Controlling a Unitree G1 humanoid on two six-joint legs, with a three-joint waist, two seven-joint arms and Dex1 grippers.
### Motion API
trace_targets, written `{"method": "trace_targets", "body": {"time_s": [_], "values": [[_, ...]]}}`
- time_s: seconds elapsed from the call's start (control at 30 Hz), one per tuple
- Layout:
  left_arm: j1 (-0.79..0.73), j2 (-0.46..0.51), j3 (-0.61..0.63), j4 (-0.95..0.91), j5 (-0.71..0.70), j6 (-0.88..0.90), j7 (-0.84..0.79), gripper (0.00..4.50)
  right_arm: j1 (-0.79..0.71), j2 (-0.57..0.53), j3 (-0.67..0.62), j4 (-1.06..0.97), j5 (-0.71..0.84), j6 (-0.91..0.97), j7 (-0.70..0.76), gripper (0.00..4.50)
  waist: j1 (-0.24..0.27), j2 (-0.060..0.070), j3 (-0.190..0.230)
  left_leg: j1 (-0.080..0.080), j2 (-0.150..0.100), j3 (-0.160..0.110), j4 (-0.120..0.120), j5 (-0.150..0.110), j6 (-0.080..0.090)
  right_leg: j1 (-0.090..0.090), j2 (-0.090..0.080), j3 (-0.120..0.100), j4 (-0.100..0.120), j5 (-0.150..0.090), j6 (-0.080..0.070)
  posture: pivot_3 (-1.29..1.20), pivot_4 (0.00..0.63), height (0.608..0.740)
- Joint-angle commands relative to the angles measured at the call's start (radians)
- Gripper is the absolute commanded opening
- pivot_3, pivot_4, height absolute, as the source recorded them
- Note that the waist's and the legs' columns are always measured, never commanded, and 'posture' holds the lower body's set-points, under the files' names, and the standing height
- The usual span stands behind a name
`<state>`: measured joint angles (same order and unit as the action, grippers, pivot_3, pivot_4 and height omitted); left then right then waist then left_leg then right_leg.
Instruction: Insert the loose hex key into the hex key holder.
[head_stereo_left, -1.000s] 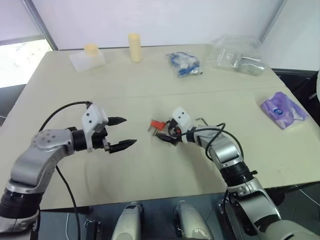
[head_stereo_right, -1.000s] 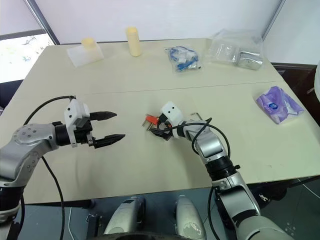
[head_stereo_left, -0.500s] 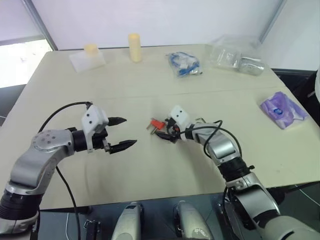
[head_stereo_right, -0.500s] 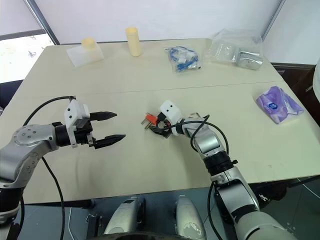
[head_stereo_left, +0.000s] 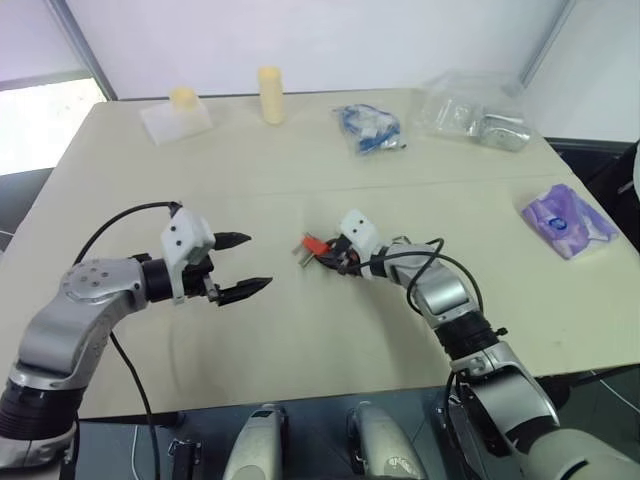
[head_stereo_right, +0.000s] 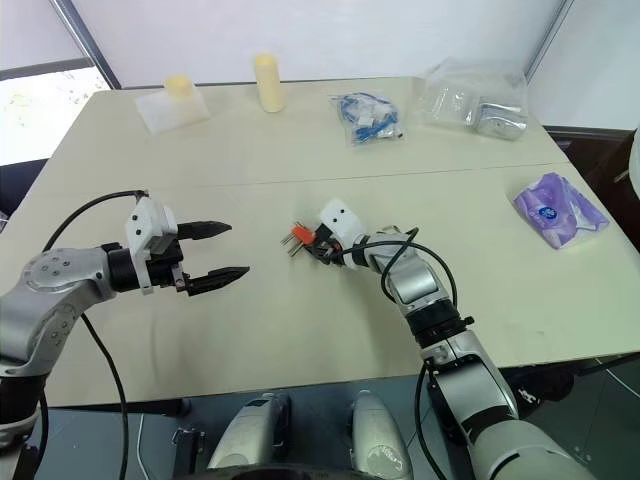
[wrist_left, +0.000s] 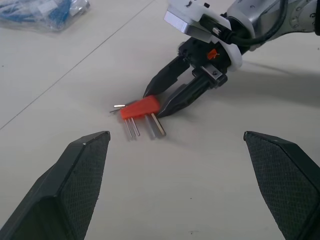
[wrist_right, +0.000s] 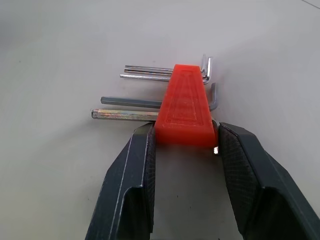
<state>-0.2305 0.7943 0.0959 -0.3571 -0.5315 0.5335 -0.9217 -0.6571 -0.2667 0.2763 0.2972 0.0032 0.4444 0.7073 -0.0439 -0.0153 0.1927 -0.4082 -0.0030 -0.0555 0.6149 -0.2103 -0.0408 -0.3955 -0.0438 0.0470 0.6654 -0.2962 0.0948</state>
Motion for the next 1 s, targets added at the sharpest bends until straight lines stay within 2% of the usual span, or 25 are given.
{"method": "trace_targets", "body": {"time_s": [0.03, 0.27, 0.47, 0.73, 1.0], "values": [[-0.012, 0.009, 0.031, -0.010, 0.007, -0.026, 0.002, 4.50, 0.015, -0.038, 0.047, -0.022, -0.088, -0.099, -0.039, 1.29, 0.000, 0.000, 0.000, 0.000, 0.000, 0.000, 0.000, 0.000, 0.000, 0.000, 0.000, 0.000, 0.000, 0.000, 0.000, 0.00, 0.150, 0.740], [-0.058, 0.000, 0.035, 0.071, 0.000, -0.039, -0.018, 4.50, 0.001, -0.170, 0.098, -0.128, -0.253, -0.409, -0.090, 1.29, 0.007, 0.000, 0.000, -0.001, -0.001, 0.000, 0.000, 0.000, 0.000, -0.001, -0.001, 0.000, 0.000, 0.000, 0.000, 0.00, 0.150, 0.740], [-0.178, -0.019, 0.014, 0.227, -0.001, -0.054, -0.079, 4.50, -0.053, -0.282, 0.108, -0.164, -0.396, -0.722, -0.165, 1.29, 0.001, 0.000, 0.000, -0.001, -0.001, 0.001, 0.000, 0.000, 0.000, -0.002, 0.000, 0.000, 0.000, 0.000, 0.000, 0.00, 0.150, 0.740], [-0.364, -0.079, -0.017, 0.342, -0.039, 0.006, -0.145, 4.50, -0.176, -0.329, 0.103, -0.113, -0.553, -1.024, -0.315, 1.29, 0.001, 0.000, 0.000, -0.002, -0.001, 0.001, 0.000, 0.000, 0.000, -0.002, 0.000, 0.000, 0.000, 0.000, 0.000, 0.00, 0.150, 0.740], [-0.467, -0.112, -0.020, 0.379, -0.078, 0.085, -0.171, 4.50, -0.226, -0.320, 0.117, -0.035, -0.628, -1.163, -0.379, 1.29, 0.000, -0.001, 0.001, -0.002, -0.001, 0.001, 0.000, 0.000, 0.000, -0.002, 0.000, 0.000, 0.000, 0.000, 0.000, 0.00, 0.150, 0.740]]}}
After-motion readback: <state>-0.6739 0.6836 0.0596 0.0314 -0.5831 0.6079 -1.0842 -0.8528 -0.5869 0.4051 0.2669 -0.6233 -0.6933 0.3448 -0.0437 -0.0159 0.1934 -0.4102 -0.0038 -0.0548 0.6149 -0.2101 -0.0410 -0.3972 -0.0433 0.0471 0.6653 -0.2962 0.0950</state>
